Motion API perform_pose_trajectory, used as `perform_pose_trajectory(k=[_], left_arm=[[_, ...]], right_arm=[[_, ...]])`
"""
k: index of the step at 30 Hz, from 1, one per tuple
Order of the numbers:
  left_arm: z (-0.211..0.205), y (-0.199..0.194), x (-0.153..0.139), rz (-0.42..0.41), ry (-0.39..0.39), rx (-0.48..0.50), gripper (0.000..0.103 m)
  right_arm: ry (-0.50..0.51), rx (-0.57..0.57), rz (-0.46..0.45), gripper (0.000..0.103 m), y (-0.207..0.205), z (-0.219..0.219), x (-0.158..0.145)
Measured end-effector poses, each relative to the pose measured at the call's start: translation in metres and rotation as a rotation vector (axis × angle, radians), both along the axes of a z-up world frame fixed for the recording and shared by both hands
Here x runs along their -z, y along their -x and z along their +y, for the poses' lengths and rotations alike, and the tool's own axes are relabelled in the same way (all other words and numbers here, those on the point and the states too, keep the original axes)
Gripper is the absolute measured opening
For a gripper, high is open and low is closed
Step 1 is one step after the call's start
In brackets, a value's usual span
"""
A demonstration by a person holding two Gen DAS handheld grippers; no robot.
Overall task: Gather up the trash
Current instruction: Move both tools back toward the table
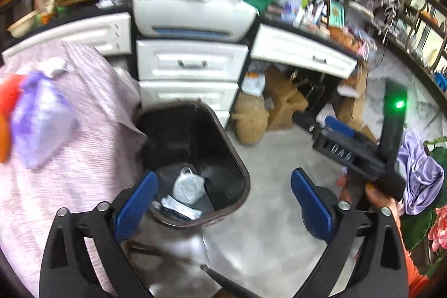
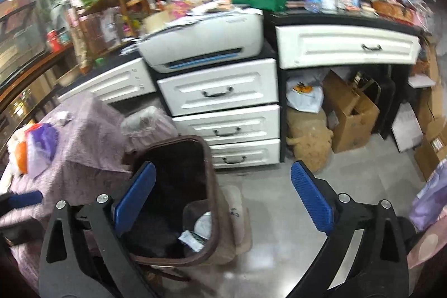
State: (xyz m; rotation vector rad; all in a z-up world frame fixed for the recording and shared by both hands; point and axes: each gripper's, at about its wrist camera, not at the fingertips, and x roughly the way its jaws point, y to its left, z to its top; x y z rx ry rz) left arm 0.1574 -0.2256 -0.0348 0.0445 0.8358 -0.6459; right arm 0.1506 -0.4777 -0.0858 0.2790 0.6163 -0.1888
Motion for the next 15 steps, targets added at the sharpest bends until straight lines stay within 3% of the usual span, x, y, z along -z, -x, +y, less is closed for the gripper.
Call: perform_pose_trajectory(k=[5,15], left_arm=[[0.039,0.02,-0.022,-0.127,0.001,-0.074,0.097],[0.135,0.034,-0.024,-0.126,-0.015,-0.254,0.098]], right_arm=[[0.02,-0.11,-0.033,0.097,-0.002,0.041,-0.014],[0.049,-0.359,-0.072,0.097,-0.01,0.141,-0.039]])
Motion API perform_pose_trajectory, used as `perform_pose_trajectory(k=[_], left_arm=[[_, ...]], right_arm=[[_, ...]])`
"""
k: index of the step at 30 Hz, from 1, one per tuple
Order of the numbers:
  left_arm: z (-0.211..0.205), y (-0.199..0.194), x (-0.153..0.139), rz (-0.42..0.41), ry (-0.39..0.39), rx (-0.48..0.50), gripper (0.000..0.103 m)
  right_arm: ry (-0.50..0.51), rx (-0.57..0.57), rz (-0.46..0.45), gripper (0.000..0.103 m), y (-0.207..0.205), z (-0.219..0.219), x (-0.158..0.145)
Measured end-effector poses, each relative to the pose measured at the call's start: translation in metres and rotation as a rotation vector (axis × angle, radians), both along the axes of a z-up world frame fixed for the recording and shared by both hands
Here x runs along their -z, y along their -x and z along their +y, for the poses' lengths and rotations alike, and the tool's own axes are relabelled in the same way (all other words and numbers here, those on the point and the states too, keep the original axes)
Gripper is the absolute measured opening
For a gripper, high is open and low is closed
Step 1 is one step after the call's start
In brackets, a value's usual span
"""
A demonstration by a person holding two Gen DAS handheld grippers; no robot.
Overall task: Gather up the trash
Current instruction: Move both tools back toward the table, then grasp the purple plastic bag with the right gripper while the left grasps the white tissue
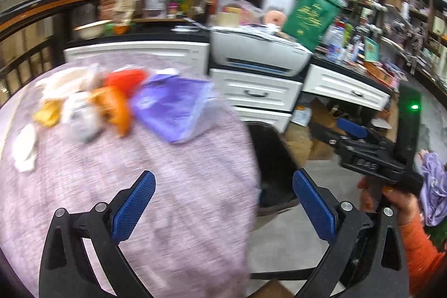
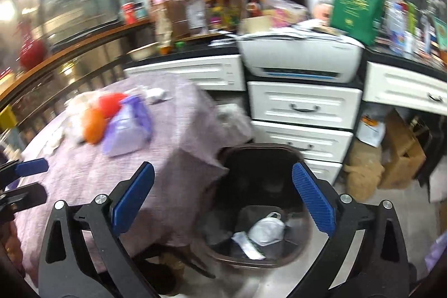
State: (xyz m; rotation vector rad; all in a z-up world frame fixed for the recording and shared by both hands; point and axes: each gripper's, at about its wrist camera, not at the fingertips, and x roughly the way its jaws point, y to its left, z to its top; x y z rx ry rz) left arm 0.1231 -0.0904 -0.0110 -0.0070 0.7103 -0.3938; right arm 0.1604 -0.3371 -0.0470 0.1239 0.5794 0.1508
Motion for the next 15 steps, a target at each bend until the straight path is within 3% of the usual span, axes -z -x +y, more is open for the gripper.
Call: perform_pose_trajectory(k=[5,15], left_arm=[[0.049,0.004,0.005,0.007,0.014,-0.073,0.098],[0.136,0.006,0.022,0.039,-0.075,-0.27,0.098]], right_arm=[[0.021,-0.131,-0.006,0.097,-0.003,0.05,-0.007],[0.051,-0.258,0.01,0.097,-0.031,0.107,-0.014]])
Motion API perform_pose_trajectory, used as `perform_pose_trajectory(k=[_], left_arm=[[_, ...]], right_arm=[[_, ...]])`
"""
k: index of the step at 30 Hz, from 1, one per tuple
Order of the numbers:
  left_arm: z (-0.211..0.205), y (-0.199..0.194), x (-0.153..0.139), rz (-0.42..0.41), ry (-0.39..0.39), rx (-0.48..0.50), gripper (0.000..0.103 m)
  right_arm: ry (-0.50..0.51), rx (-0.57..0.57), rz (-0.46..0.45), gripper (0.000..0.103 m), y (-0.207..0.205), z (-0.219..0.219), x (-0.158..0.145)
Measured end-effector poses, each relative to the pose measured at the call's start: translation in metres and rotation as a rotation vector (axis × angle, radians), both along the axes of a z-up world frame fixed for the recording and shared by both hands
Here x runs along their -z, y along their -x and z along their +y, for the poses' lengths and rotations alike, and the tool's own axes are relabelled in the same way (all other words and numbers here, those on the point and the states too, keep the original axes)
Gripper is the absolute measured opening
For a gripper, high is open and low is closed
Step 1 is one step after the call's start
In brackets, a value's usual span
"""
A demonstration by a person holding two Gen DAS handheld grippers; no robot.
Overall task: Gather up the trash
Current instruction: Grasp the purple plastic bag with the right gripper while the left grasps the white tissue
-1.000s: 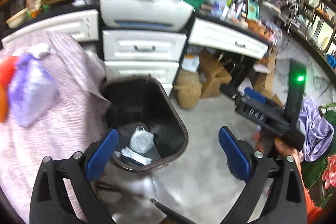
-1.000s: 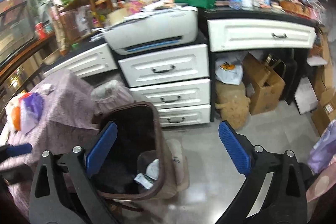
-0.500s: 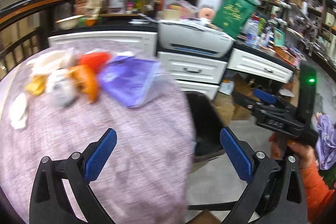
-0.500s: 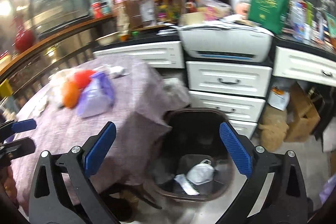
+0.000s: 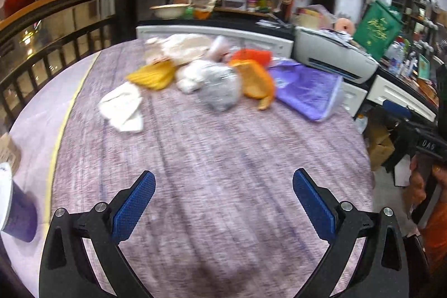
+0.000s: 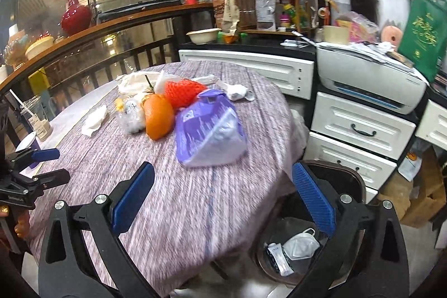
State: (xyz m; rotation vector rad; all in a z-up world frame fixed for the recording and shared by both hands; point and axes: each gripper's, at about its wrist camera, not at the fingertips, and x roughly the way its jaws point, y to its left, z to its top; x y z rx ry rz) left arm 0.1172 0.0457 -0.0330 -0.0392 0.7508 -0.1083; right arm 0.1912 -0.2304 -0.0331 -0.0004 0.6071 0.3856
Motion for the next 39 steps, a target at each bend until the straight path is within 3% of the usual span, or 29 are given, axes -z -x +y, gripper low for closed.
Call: perform_pose_trajectory(k=[7,12,16,20,27,35,39], left_arm=[[0.048,-0.01,0.004,0.042,0.022,-0.089,0.097],[0.071,-0.023,0.005,0.076,0.013,-0.149,0.097],[0.081,-0.032,0.008,0.099,0.036,-0.173,0.097],[0.078,-0.034,0.009,0.101,0.051,-0.164,0.097],[0.076,-0.044,0.007,0.099,0.01,-0.179,0.097],[0.085,-0.09,0.011,0.135,-0.056,-0.255,0.097],[0.09,-0.11,0.018,0.17,-0.054,-0.281,0.089]], right_arm=[[0.034,-0.015,0.044,0.095,-0.046,0.023,0.007],[0.033,-0.019,0.101,0.073,-0.074,0.029,0.015],[0.036,-0.045,0.139,0.039,-0.085,0.034,0.023],[0.03,-0.07,0.115,0.024,-0.078,0.034,0.022],[-0.013,-0.098,0.094,0.019,-0.056,0.02,0.008],[-0.004,-0.101,0.057,0.018,-0.03,0.009,-0.005],[-0.011,-0.097,0.056,0.018,-0.021,0.004,-0.007]])
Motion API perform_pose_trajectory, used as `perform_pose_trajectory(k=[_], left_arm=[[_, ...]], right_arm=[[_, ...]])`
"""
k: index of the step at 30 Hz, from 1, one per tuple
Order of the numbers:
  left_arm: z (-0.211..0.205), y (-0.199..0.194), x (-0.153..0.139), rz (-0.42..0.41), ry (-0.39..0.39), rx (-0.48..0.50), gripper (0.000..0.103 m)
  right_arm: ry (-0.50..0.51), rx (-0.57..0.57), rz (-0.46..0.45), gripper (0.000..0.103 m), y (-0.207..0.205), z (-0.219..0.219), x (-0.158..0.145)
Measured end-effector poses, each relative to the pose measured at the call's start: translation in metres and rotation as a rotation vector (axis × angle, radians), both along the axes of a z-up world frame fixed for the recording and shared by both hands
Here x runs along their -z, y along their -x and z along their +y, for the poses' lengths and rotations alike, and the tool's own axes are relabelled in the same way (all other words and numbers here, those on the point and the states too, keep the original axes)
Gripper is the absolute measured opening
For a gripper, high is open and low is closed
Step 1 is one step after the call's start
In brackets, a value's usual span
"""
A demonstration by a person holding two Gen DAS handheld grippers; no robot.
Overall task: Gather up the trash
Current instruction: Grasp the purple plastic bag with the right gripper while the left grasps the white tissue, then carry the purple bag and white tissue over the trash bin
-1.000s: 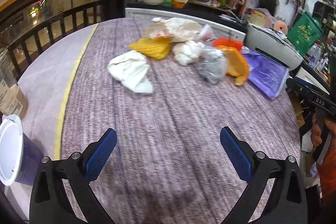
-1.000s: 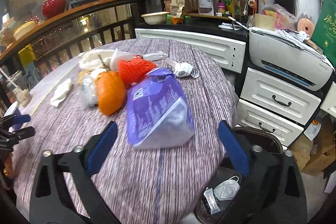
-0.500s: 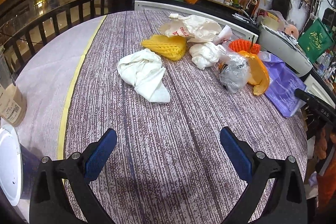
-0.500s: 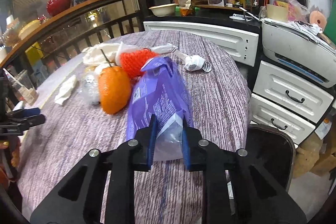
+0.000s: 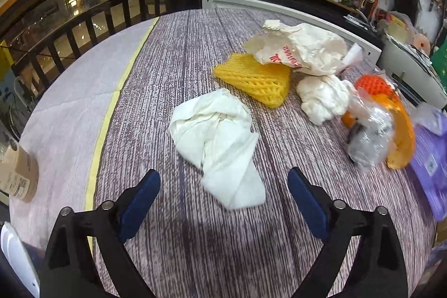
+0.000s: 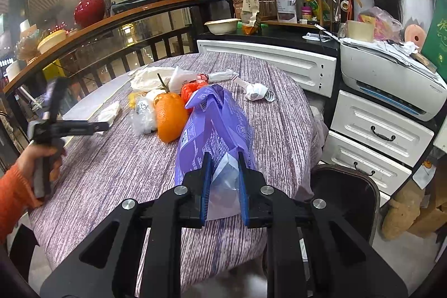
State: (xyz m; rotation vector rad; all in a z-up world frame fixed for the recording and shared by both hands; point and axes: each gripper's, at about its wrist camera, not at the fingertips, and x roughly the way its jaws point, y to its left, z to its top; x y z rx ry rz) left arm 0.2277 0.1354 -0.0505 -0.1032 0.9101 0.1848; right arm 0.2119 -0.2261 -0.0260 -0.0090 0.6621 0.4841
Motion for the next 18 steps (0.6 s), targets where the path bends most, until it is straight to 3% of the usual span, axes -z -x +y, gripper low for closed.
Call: perform_pose_trajectory(k=[6,14,18], left_arm=[[0.009,-0.008,0.004,0.018,-0.025,-0.029,0.07],[0.016,0.001,-0.001,-0.003,0.007,-0.05,0.029],[0.012,0.007,-0.003,-0.019,-0.002,-0.041,0.021]], right_arm=[[-0.031,0.025,0.009,0.018,0.007,-0.016,0.001],[-0.064,0.053,0.016,0.018,0.008,-0.026,0.007],[-0.073,0.059,0.015,0.018,0.01,-0.029,0.007]])
